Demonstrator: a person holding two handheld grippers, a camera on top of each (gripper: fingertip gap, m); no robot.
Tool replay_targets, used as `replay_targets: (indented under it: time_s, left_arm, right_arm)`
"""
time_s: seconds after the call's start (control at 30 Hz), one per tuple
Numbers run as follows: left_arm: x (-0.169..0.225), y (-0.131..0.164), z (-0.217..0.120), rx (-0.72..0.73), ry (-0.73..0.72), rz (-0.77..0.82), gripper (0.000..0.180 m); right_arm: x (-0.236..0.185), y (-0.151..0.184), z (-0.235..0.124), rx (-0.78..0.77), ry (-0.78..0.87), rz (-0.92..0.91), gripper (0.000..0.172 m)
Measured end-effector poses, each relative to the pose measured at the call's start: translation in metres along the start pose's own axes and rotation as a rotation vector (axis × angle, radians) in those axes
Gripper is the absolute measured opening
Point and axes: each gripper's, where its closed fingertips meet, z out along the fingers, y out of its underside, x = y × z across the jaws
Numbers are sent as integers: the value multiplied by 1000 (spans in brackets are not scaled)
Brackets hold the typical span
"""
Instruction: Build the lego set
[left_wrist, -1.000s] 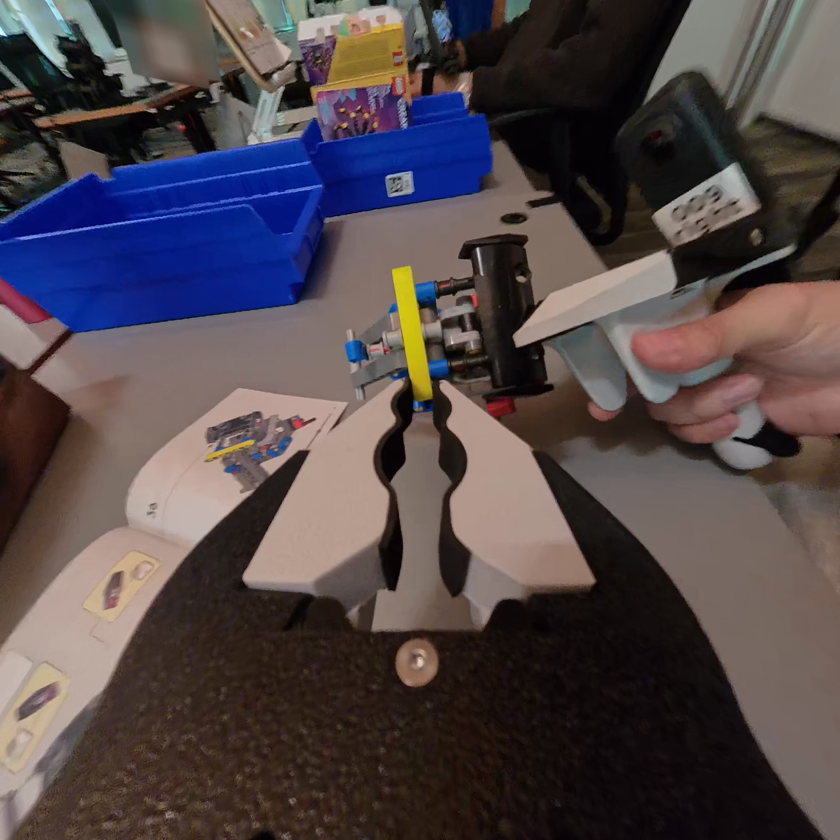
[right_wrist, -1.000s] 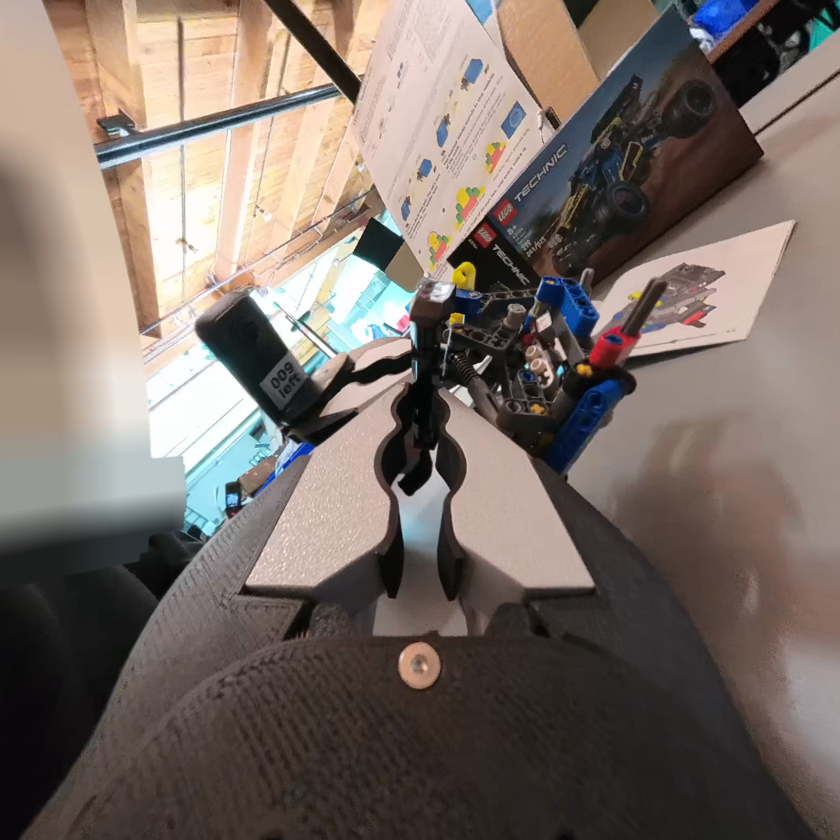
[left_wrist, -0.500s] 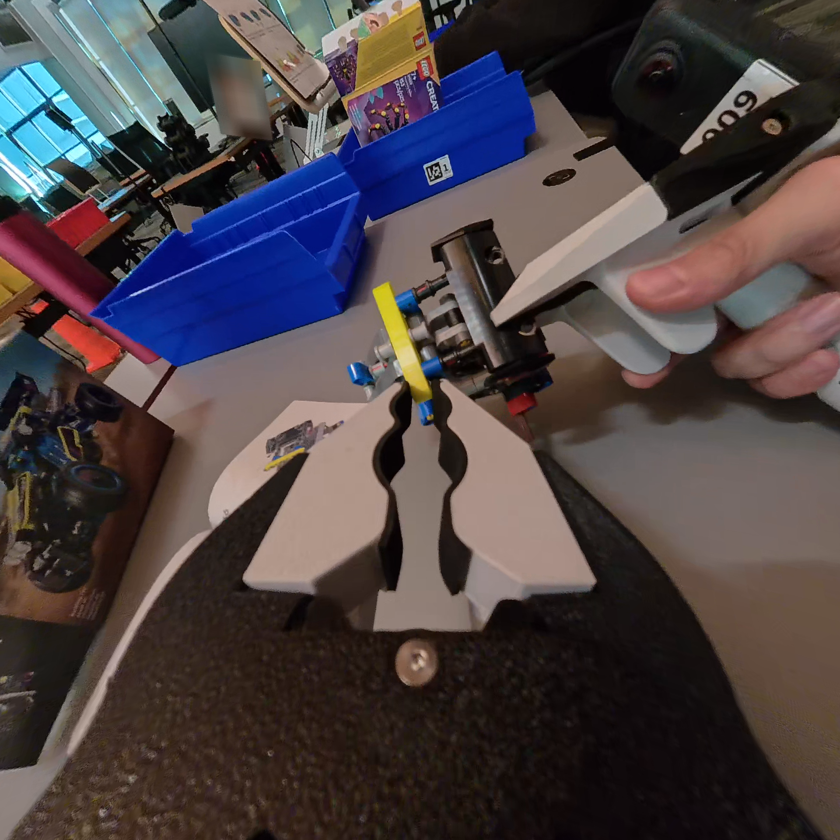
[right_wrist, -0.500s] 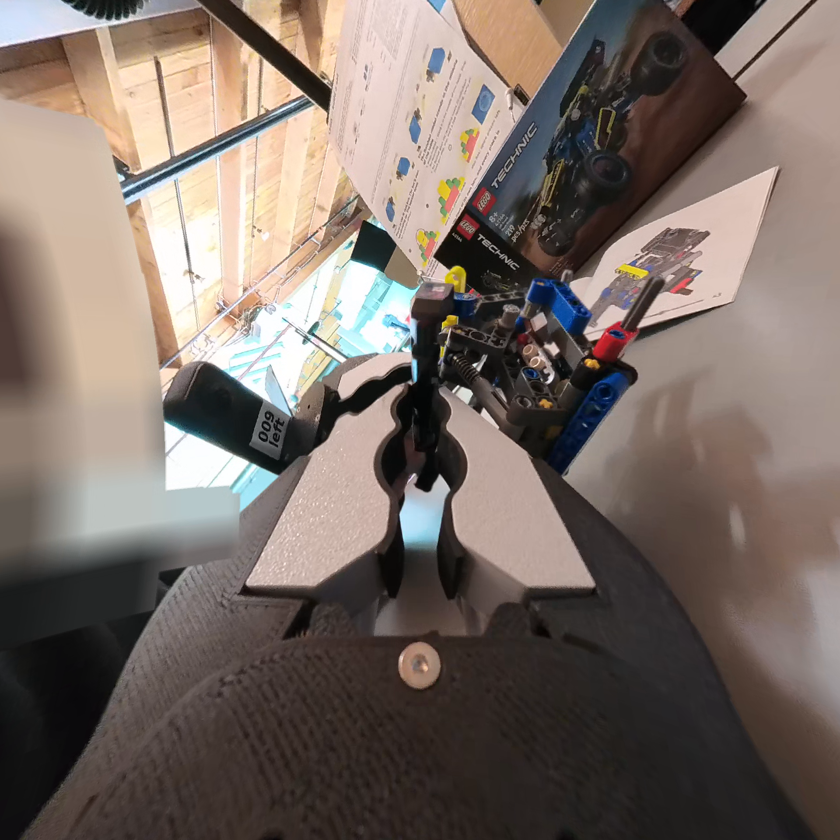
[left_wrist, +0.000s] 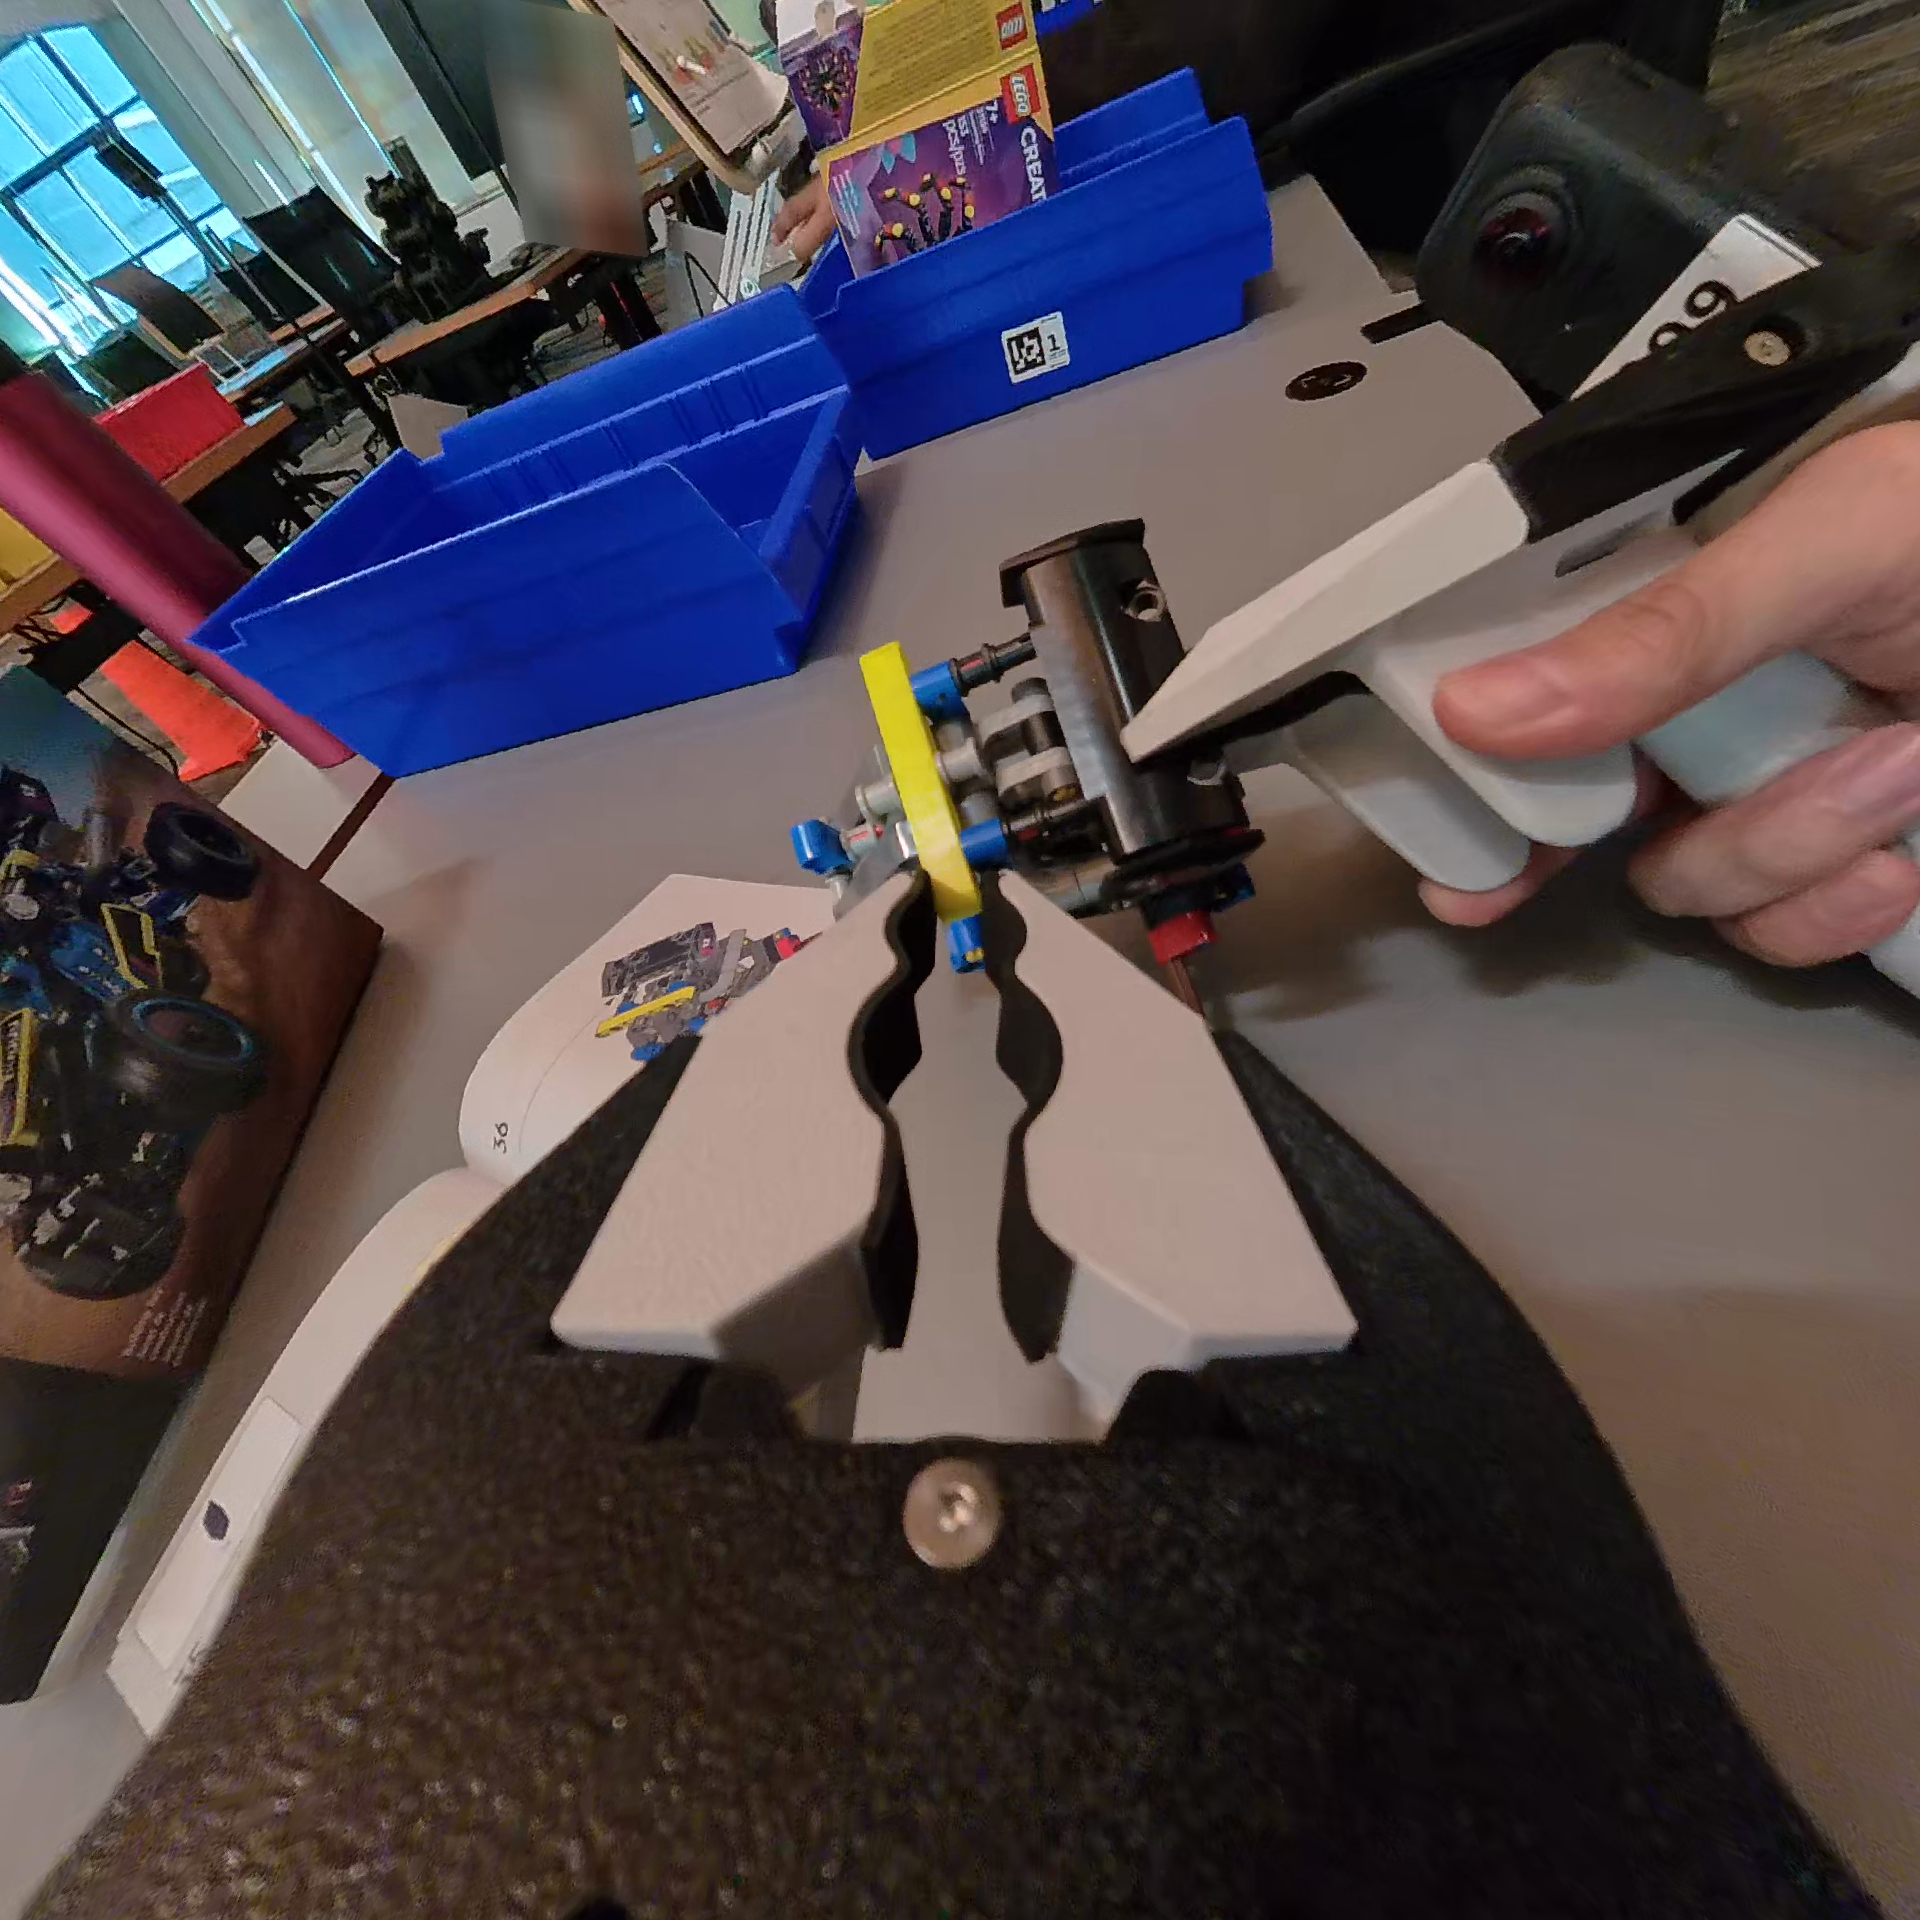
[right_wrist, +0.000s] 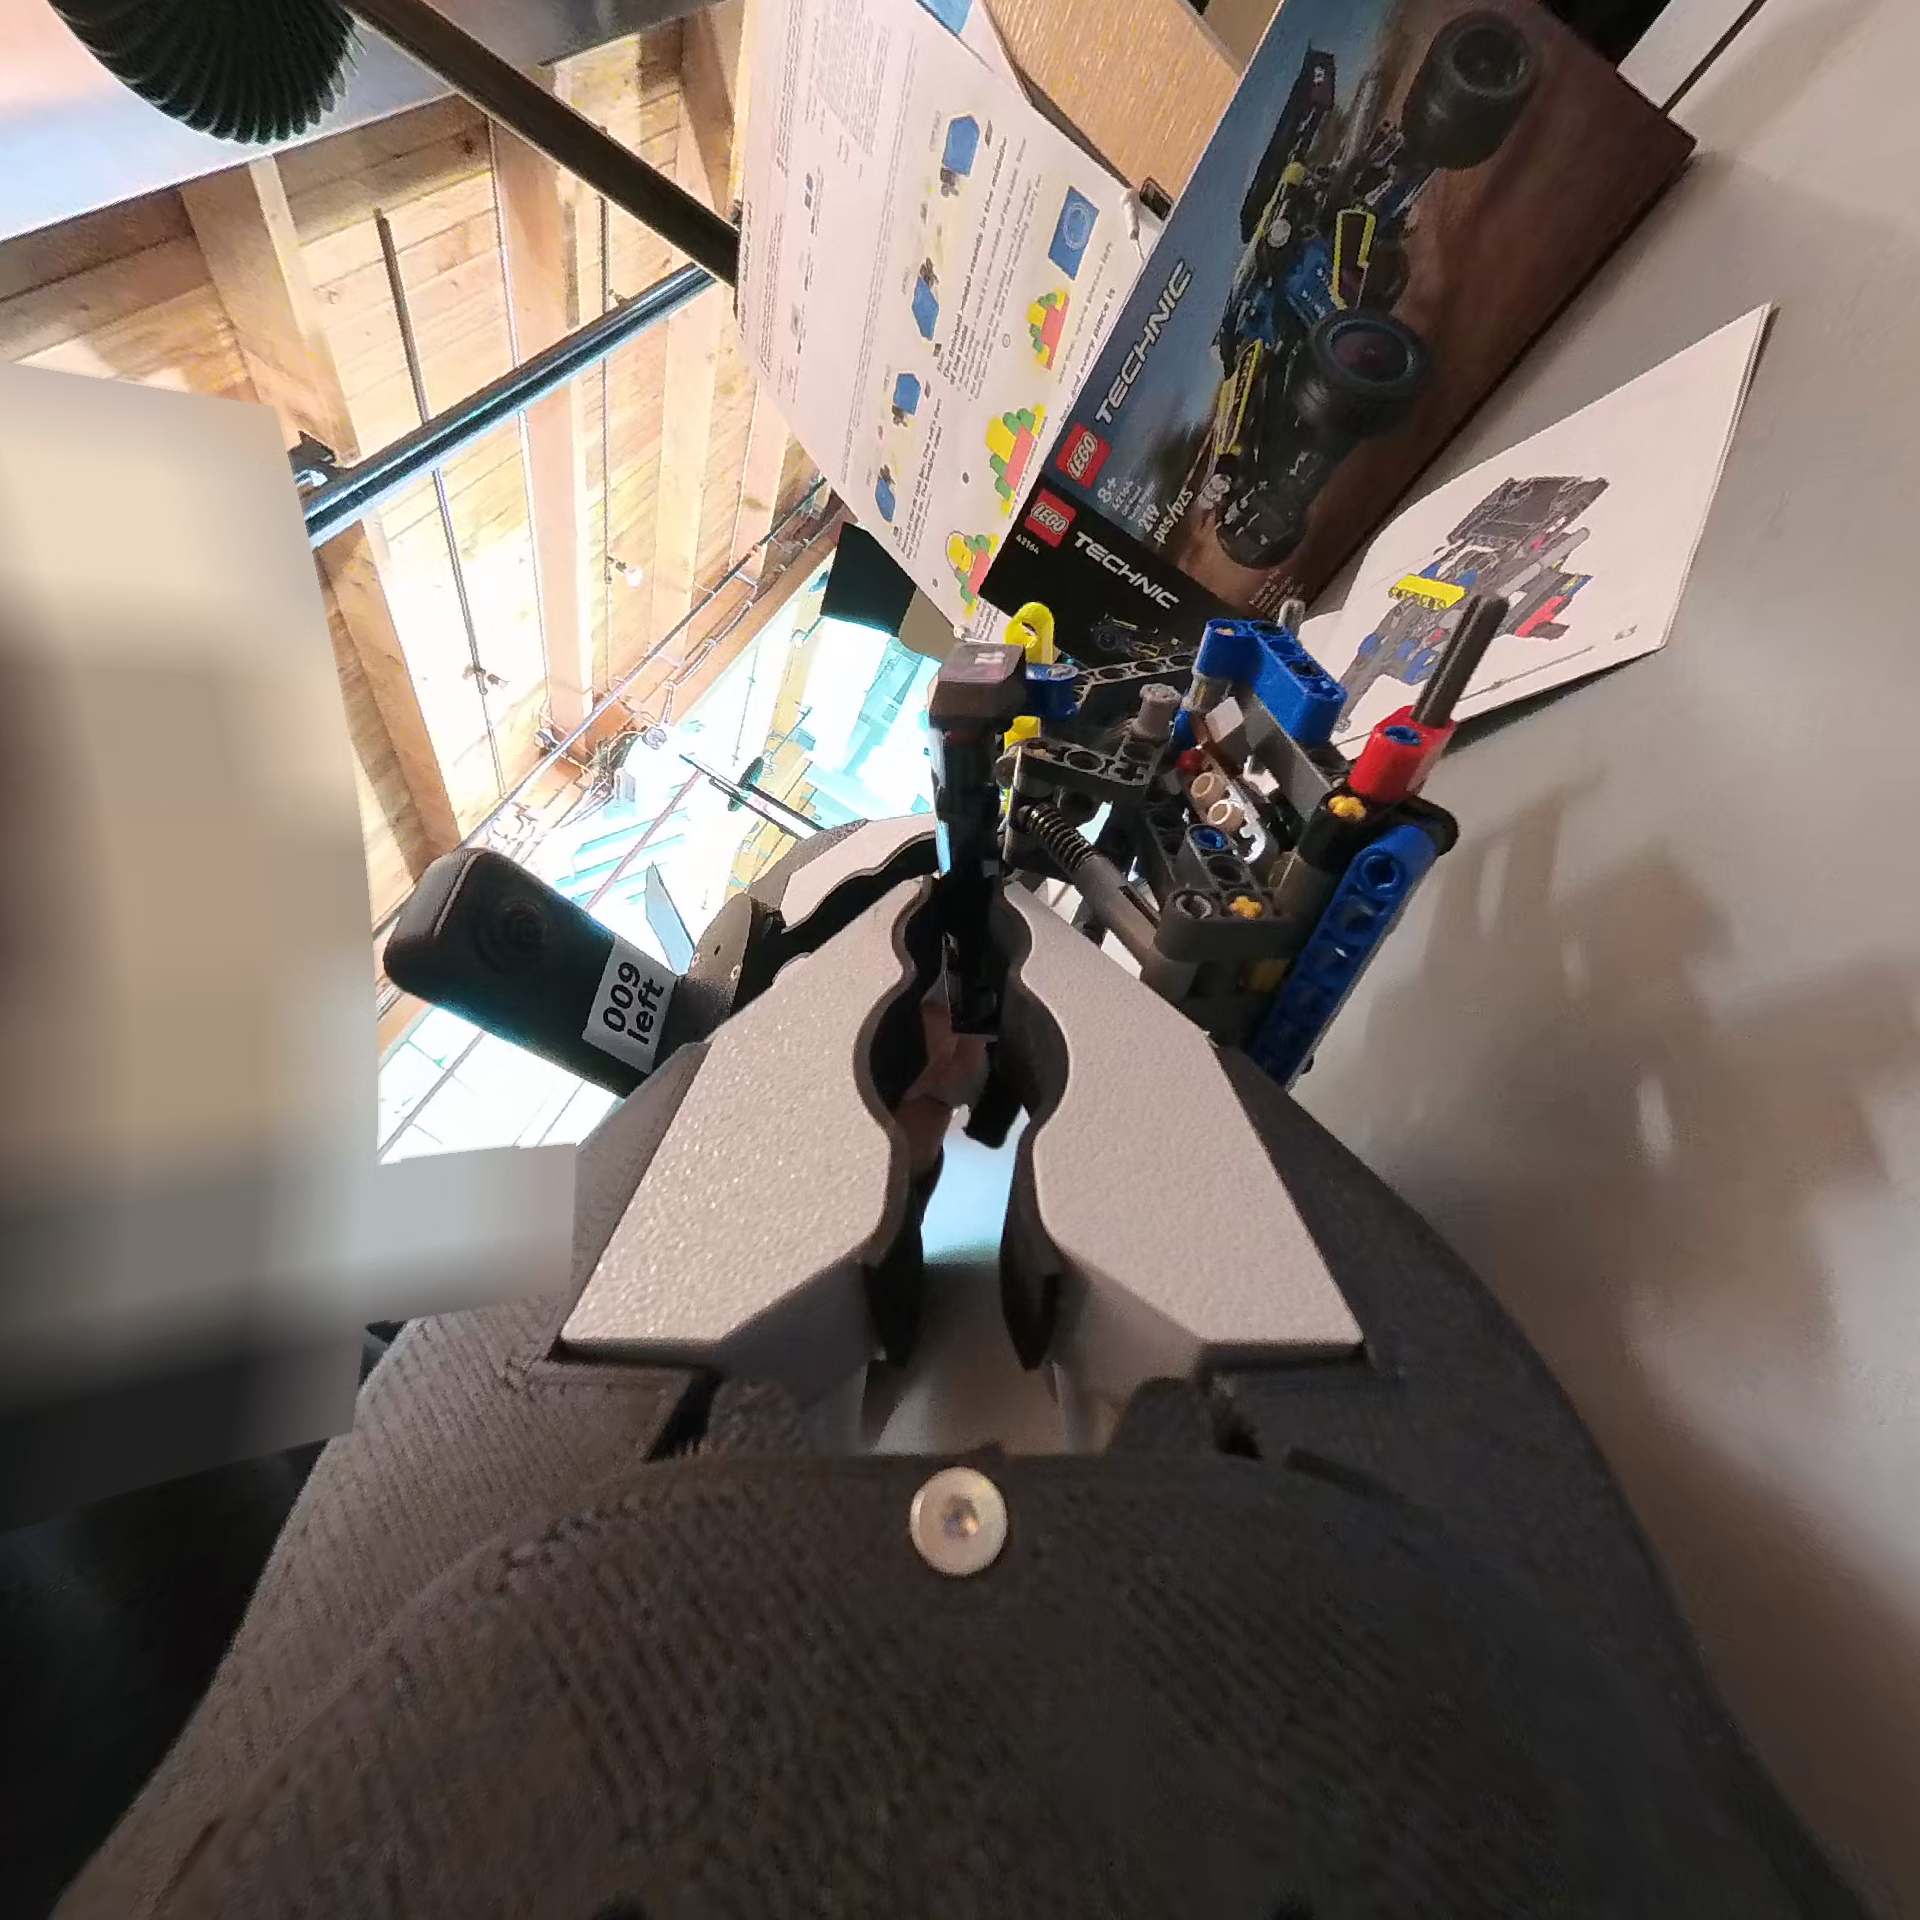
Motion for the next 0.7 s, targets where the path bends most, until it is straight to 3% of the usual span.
replay_targets:
  time_s: [0.27,0.47,0.57,0.7]
  left_arm:
    - [0,3,2,-10,-13,-21,7]
    - [22,16,-7,-76,293,-74,6]
    - [31,17,-22,-109,438,21,35]
    - [32,9,-22,-10,458,151,48]
  right_arm:
    - [5,-9,1,32,-1,30,6]
    - [7,-1,-7,-141,-53,129,5]
    - [-1,-1,-16,-233,-153,284,5]
    - [-4,5,-28,-387,-199,360,6]
